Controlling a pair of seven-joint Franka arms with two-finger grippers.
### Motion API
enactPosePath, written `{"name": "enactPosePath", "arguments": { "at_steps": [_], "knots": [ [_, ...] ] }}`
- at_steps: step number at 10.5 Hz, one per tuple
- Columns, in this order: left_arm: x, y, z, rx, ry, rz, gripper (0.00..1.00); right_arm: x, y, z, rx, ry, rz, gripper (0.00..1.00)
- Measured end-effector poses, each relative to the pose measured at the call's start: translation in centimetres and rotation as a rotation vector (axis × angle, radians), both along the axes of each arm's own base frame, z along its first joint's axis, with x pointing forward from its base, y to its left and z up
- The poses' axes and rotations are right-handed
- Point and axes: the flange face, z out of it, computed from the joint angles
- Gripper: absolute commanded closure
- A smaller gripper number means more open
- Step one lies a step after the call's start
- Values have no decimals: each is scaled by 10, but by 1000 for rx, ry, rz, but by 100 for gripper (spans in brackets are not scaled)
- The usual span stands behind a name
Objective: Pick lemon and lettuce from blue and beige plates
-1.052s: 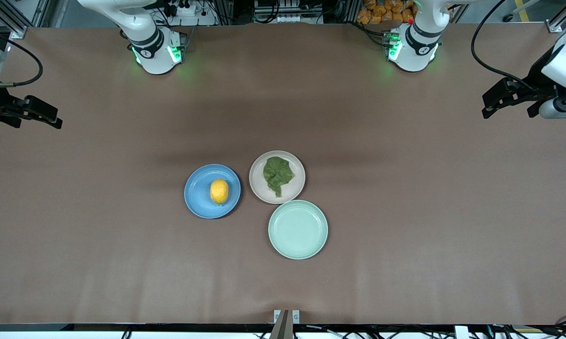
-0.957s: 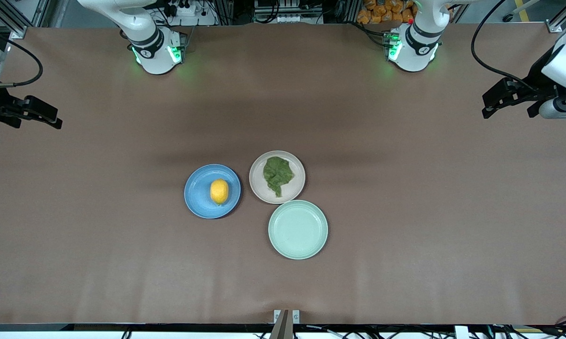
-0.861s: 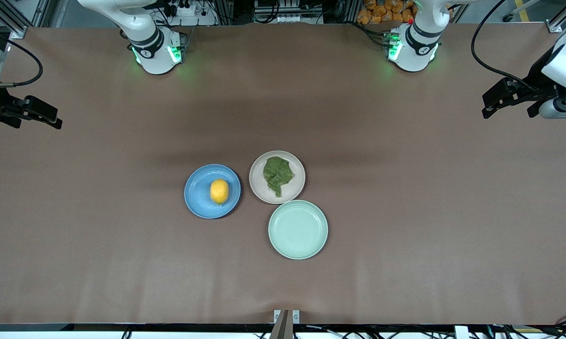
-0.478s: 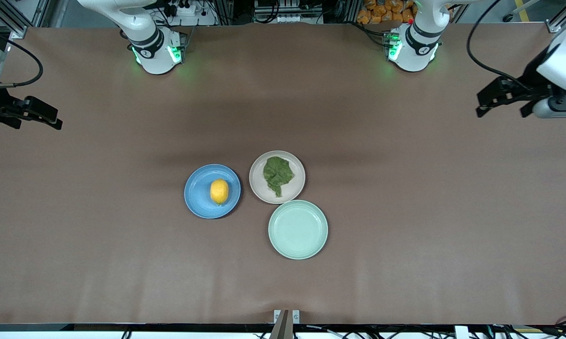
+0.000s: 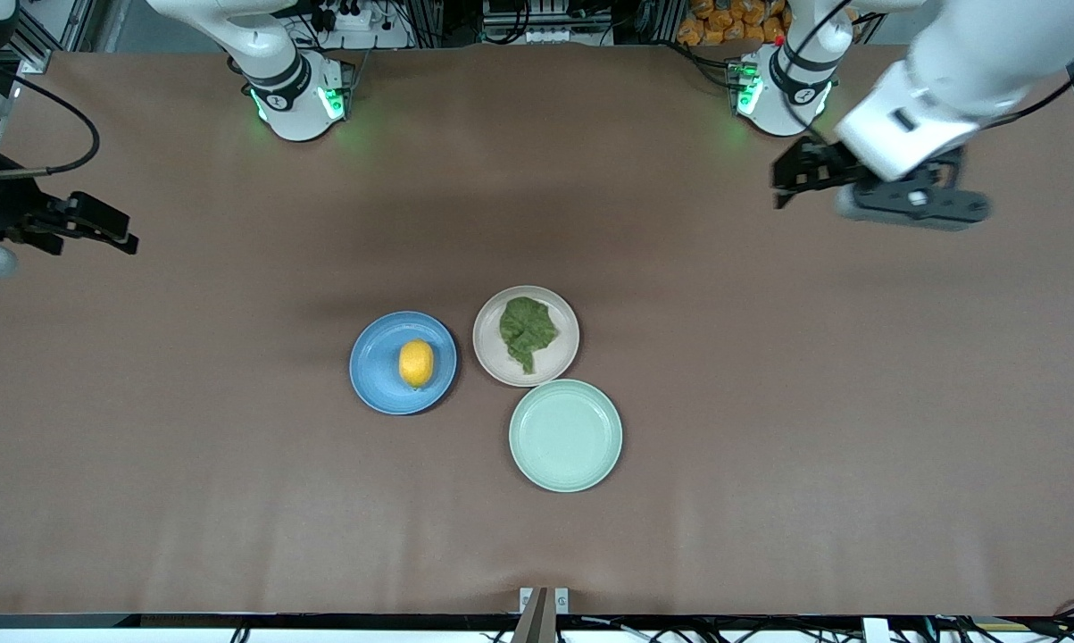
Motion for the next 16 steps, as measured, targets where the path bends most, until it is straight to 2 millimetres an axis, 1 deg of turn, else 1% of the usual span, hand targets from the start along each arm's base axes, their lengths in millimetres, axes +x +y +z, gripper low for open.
{"name": "enactPosePath", "arguments": {
  "at_steps": [1,2,4,6,7,9,10,11,12,13,15,16],
  "knots": [
    [5,-17,-12,-33,10,-6,0,7,7,-8,22,0,-20,0],
    [9,-36,-29,-53,20,-13,0,15,21,-21,31,3,-50,0],
    [10,-91,-69,-63,30,-37,0,35,64,-54,47,11,-127,0],
    [12,-150,-124,-81,24,-63,0,55,103,-100,68,21,-131,0],
    [12,-177,-155,-99,8,-71,0,61,128,-128,60,37,-105,0],
    [11,-222,-207,-136,-43,-96,0,63,182,-190,31,95,-49,0],
    [10,-237,-230,-139,-70,-113,0,62,199,-218,15,125,-32,0],
    [7,-251,-254,-128,-99,-142,0,63,206,-242,3,148,-23,0],
    [1,-264,-276,-108,-123,-180,0,64,214,-259,-2,149,-12,0],
    [-6,-276,-296,-85,-145,-225,0,64,230,-274,-4,135,5,0],
    [-20,-297,-328,-52,-194,-316,0,60,266,-311,-9,99,45,0],
    [-25,-304,-341,-43,-222,-355,0,59,277,-331,-13,87,55,0]
  ]
}}
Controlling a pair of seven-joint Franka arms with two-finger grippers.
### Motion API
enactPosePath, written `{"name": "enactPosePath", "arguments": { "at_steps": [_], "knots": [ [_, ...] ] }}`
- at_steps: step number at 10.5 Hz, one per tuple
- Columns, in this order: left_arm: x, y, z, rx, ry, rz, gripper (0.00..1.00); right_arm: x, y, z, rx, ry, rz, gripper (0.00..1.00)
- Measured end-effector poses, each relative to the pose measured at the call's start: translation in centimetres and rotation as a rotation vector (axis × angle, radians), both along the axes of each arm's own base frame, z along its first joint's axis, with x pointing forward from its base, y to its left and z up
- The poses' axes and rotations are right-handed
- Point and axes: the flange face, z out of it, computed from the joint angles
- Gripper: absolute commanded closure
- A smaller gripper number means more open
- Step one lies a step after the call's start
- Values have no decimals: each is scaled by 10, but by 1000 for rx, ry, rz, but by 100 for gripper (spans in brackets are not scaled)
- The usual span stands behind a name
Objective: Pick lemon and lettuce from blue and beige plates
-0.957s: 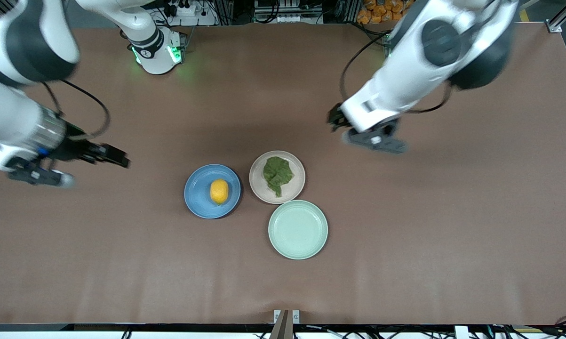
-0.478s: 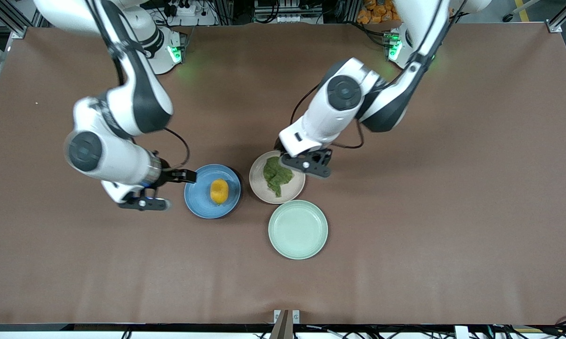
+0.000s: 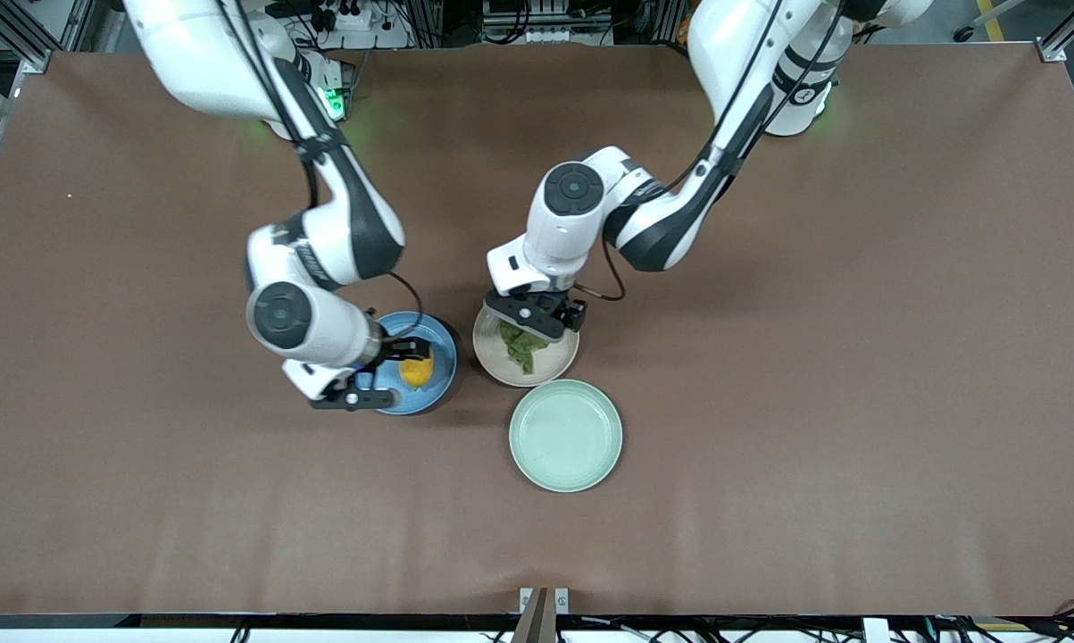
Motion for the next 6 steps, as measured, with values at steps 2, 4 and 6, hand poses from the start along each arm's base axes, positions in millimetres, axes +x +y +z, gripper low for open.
{"name": "enactPosePath", "arguments": {
  "at_steps": [2,4,6],
  "knots": [
    [-4,-7,-27,15,-50,-60,0,-1,5,-39,-15,9,5,0],
    [-8,-13,-49,18,-93,-111,0,-2,3,-56,-25,22,5,0],
    [-8,-16,-63,33,-130,-165,0,-3,4,-62,-27,25,6,0]
  ]
}}
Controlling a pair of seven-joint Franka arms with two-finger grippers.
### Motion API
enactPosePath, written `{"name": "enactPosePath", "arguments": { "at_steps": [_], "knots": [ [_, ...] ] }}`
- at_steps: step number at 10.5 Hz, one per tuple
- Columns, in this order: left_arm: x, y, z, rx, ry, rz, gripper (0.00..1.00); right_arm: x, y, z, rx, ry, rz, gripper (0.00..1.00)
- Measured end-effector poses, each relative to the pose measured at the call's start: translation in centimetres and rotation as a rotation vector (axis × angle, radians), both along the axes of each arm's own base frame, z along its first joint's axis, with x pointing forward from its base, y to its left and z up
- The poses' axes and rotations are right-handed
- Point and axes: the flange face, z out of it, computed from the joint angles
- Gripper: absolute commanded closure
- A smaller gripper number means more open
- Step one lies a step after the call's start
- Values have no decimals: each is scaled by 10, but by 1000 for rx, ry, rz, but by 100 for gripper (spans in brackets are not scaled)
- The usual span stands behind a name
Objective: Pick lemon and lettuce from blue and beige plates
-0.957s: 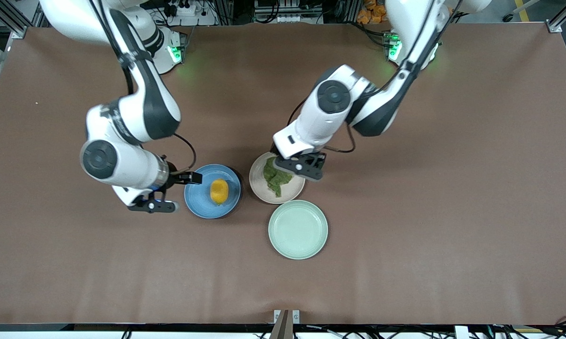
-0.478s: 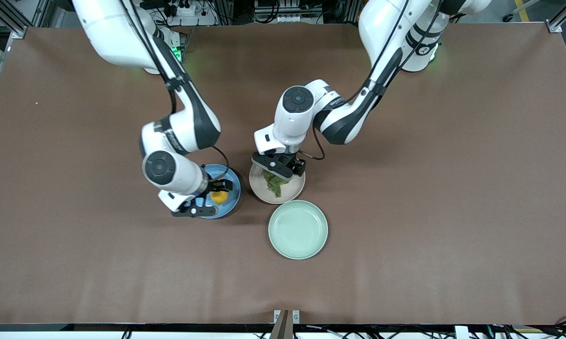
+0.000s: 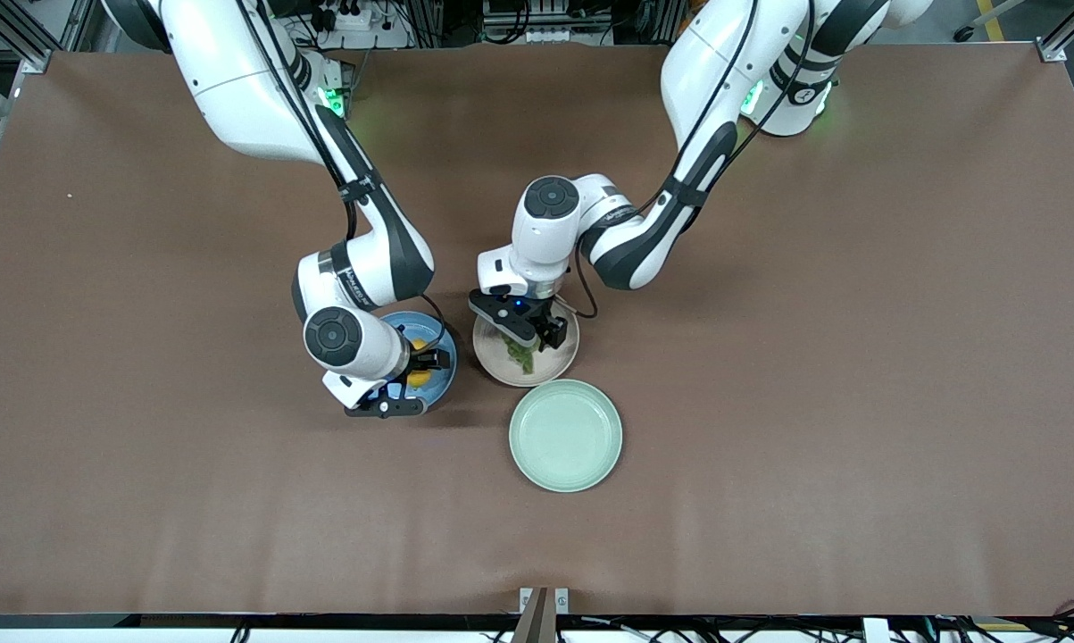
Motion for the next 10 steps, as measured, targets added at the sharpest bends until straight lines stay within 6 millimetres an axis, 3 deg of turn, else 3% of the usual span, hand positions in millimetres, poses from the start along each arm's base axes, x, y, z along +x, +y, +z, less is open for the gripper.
{"name": "enactPosePath", "arguments": {
  "at_steps": [5,6,7,10],
  "knots": [
    [1,-4,-11,2,1,-21,0,-14,15,-17,5,33,24,0],
    [0,-5,-11,0,4,-14,0,-15,14,-20,2,38,24,8],
    [-1,-5,-12,-2,9,-3,0,-16,13,-21,1,41,24,31],
    [-12,-9,-21,16,52,52,16,-16,11,-22,3,42,42,74]
  ]
}}
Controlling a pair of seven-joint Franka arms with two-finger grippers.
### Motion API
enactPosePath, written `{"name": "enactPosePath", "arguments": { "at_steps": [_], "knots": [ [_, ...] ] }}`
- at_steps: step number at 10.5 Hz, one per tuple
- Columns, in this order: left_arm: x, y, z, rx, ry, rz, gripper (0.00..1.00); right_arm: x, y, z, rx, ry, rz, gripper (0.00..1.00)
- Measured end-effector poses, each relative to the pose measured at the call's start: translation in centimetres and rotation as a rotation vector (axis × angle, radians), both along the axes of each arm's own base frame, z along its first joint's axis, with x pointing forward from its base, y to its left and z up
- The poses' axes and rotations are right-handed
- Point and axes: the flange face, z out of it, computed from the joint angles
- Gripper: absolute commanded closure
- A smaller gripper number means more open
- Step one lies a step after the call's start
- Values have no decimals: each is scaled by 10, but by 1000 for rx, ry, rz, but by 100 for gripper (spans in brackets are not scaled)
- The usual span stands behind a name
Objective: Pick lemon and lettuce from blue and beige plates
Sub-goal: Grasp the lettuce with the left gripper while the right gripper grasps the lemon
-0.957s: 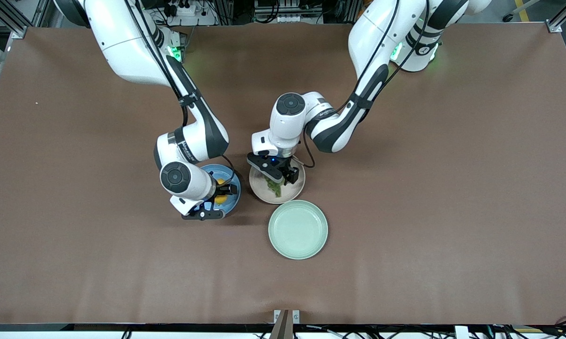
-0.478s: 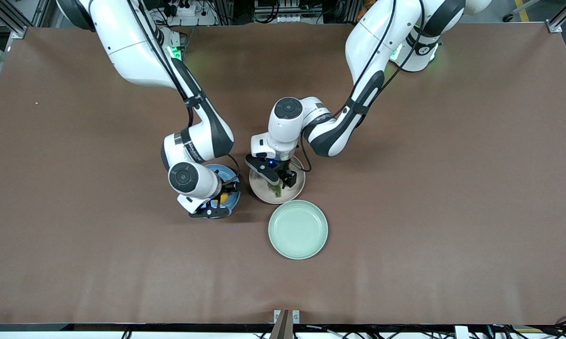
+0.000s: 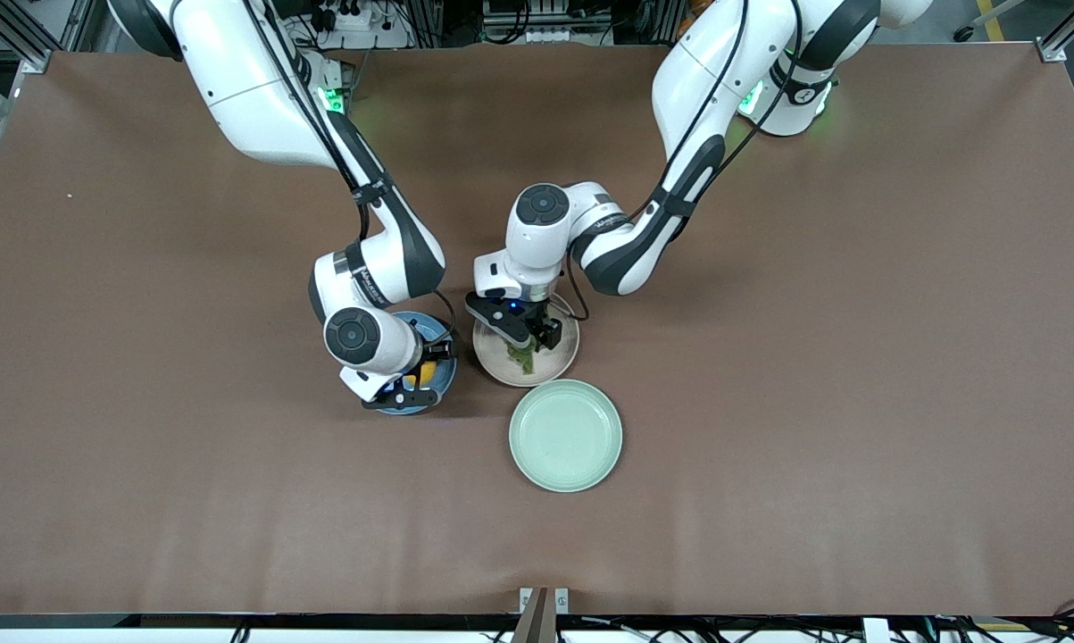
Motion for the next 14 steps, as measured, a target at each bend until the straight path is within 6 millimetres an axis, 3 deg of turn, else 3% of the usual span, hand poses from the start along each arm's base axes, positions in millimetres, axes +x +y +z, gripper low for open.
{"name": "enactPosePath", "arguments": {
  "at_steps": [2,4,6,8,10,12,13,14],
  "knots": [
    [-5,-2,-2,12,17,13,21,3,-2,7,4,-6,3,100],
    [-7,0,-6,21,27,26,33,8,-11,29,5,6,-2,100],
    [-10,2,-12,33,37,26,47,21,-53,75,26,25,62,100],
    [-10,5,-15,47,43,24,64,38,-141,122,54,39,107,100],
    [-8,6,-13,57,43,15,93,39,-241,148,82,77,132,100],
    [-4,11,-9,107,53,-23,100,24,-325,127,168,91,133,100],
    [-2,13,-5,129,59,-31,100,13,-352,106,189,88,120,100],
    [-1,14,1,143,62,-29,100,2,-365,87,196,95,107,100]
  ]
}}
